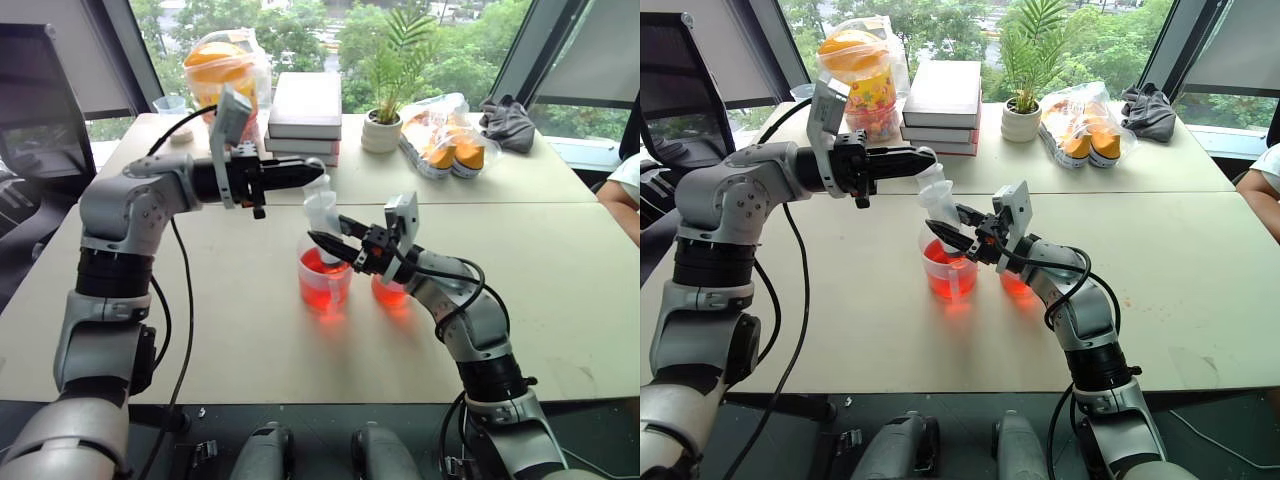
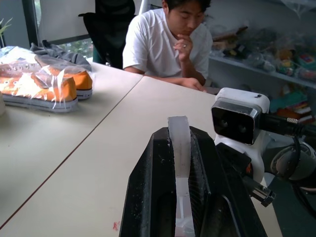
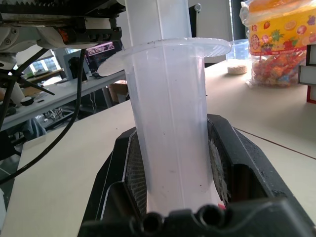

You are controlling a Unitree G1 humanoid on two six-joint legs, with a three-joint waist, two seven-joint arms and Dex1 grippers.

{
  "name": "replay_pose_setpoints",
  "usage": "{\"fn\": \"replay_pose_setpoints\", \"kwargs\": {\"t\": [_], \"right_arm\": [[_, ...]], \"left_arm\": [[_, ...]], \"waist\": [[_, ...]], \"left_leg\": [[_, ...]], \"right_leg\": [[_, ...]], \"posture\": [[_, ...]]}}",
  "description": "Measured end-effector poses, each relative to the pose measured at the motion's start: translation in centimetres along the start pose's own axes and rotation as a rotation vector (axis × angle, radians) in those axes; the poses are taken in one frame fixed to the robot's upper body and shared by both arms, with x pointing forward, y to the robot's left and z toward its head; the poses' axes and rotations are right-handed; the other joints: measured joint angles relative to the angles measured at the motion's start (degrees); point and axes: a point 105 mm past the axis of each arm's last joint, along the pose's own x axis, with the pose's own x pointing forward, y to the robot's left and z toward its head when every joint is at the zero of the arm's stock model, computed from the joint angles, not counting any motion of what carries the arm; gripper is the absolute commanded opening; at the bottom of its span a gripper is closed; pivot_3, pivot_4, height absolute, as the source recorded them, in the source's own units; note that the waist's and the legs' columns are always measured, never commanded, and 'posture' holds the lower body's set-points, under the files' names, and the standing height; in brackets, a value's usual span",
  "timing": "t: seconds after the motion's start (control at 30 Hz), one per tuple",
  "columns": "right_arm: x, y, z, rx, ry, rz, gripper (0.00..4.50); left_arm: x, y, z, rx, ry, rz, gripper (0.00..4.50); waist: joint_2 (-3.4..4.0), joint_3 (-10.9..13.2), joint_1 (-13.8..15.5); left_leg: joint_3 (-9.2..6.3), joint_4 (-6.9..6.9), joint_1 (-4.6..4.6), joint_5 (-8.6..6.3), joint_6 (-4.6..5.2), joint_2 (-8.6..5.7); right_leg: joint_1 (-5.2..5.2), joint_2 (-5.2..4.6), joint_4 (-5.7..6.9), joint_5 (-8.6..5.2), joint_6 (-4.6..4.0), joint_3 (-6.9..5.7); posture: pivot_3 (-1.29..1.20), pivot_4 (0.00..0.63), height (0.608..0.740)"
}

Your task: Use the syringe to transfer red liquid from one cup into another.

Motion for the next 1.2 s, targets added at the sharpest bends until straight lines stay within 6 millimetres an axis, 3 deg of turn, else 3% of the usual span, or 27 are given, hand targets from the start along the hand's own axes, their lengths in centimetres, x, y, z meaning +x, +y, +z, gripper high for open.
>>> {"fn": "replay_pose_setpoints", "kwargs": {"t": [0.27,0.37,0.47,0.57,0.6,0.97,1.2], "right_arm": [[0.0,0.0,0.1,-0.001,0.000,0.003,1.37],[0.2,0.0,0.2,-0.003,0.003,0.011,1.37],[0.2,0.2,0.1,0.003,0.009,0.024,1.37],[0.4,0.0,0.5,0.013,0.003,0.018,1.37],[0.5,-0.1,0.7,0.013,-0.003,0.015,1.37],[0.2,-1.6,4.9,0.035,-0.114,-0.066,1.37],[-2.7,-3.2,11.3,-0.030,-0.254,-0.161,1.37]], "left_arm": [[-0.1,0.0,0.1,0.002,-0.001,0.002,0.01],[-0.2,0.2,0.5,0.008,-0.016,0.015,1.20],[-1.1,0.5,2.0,0.053,-0.056,0.058,2.77],[-1.3,0.5,2.1,0.060,-0.057,0.062,4.30],[-1.3,0.5,1.9,0.057,-0.056,0.061,4.46],[-1.5,-0.4,2.1,0.049,-0.089,0.009,4.46],[-1.2,-0.6,2.2,0.050,-0.100,0.001,4.46]], "waist": [[0.00,0.0,0.0],[0.00,0.0,0.0],[0.00,0.0,-0.2],[0.00,0.0,-0.1],[0.00,0.0,-0.1],[0.00,0.0,0.0],[0.00,0.0,0.2]], "left_leg": [[0.00,0.00,0.00,0.00,0.00,0.00],[0.00,0.00,0.00,0.00,0.00,0.00],[-0.01,0.00,0.01,0.00,0.00,0.01],[0.00,0.00,0.02,0.00,0.00,0.01],[0.00,0.01,0.02,0.00,0.00,0.01],[-0.01,0.01,0.01,0.00,-0.01,0.01],[-0.02,0.00,-0.01,0.00,0.00,0.00]], "right_leg": [[0.00,0.00,0.00,0.00,0.00,0.00],[0.00,0.00,0.00,0.00,0.00,0.00],[0.00,0.00,0.01,0.00,0.00,0.00],[0.00,0.00,0.04,0.00,0.00,0.00],[0.00,-0.01,0.04,0.00,0.00,0.00],[-0.01,-0.08,0.05,0.00,0.00,0.00],[0.00,-0.16,0.01,0.00,0.00,-0.01]], "posture": [[0.00,0.150,0.740],[0.00,0.150,0.740],[0.00,0.150,0.740],[0.00,0.150,0.740],[0.00,0.150,0.740],[0.00,0.150,0.740],[0.00,0.150,0.740]]}}
